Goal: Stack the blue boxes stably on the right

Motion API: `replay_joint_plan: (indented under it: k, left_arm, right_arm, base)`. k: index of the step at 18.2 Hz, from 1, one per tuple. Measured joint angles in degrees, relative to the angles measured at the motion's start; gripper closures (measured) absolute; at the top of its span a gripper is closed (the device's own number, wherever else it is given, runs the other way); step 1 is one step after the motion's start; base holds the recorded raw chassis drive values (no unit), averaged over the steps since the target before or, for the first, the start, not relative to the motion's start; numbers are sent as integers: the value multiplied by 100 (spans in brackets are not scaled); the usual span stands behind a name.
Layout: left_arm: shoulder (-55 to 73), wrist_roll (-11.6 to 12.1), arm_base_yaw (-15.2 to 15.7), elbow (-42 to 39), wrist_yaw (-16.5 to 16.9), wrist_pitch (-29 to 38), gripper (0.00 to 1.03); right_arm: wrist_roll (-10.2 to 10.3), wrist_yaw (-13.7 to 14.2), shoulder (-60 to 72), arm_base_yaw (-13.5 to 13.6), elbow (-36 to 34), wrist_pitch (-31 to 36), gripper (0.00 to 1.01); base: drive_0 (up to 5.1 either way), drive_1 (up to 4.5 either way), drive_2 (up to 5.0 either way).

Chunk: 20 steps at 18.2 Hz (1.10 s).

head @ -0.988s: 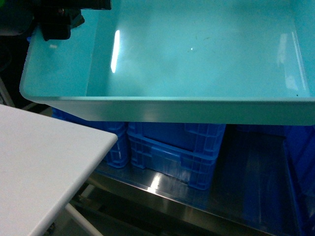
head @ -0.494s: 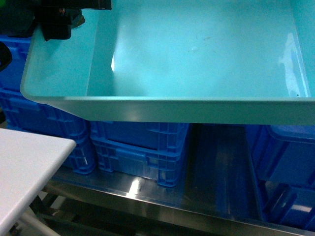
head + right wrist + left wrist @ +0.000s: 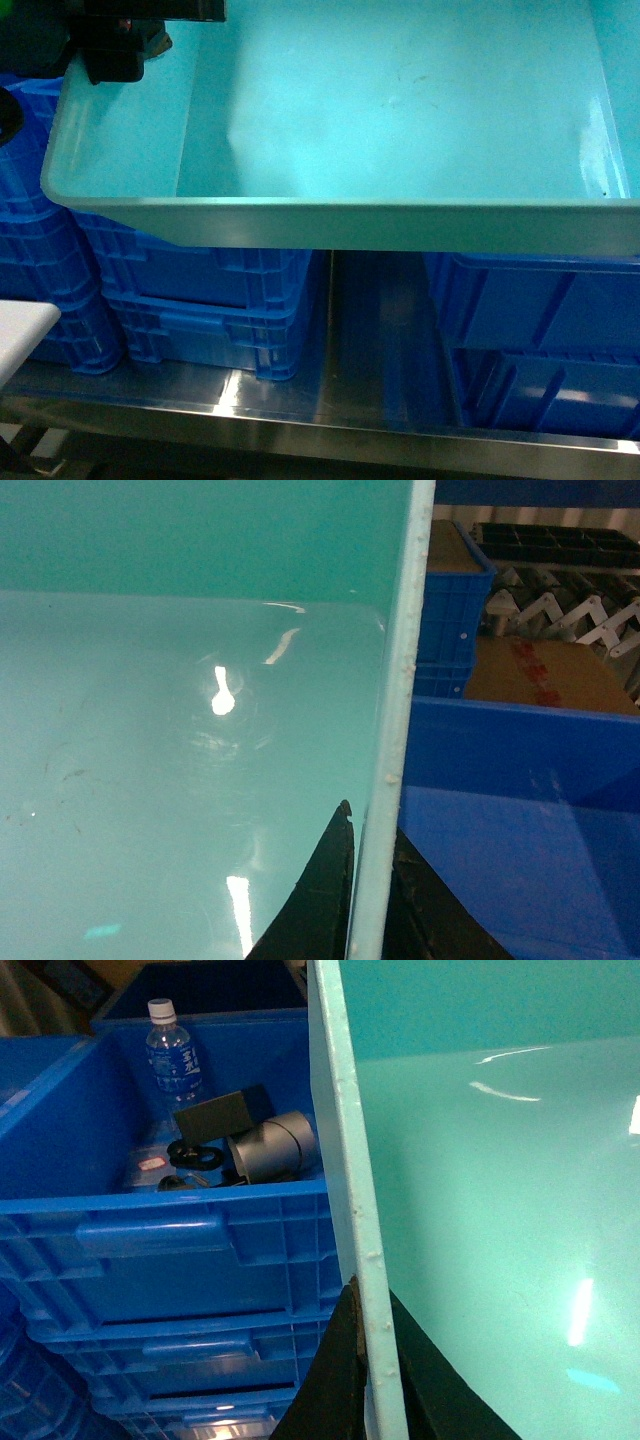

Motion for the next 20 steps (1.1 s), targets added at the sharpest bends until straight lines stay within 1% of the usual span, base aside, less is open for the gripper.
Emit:
replay_joint_plan:
  k: [20]
  left_arm:
    - [0,2,0,0,-4,0,101]
  right_arm:
    - [2,-2,0,0,-2,0,94]
  base:
    - [465,-229,-229]
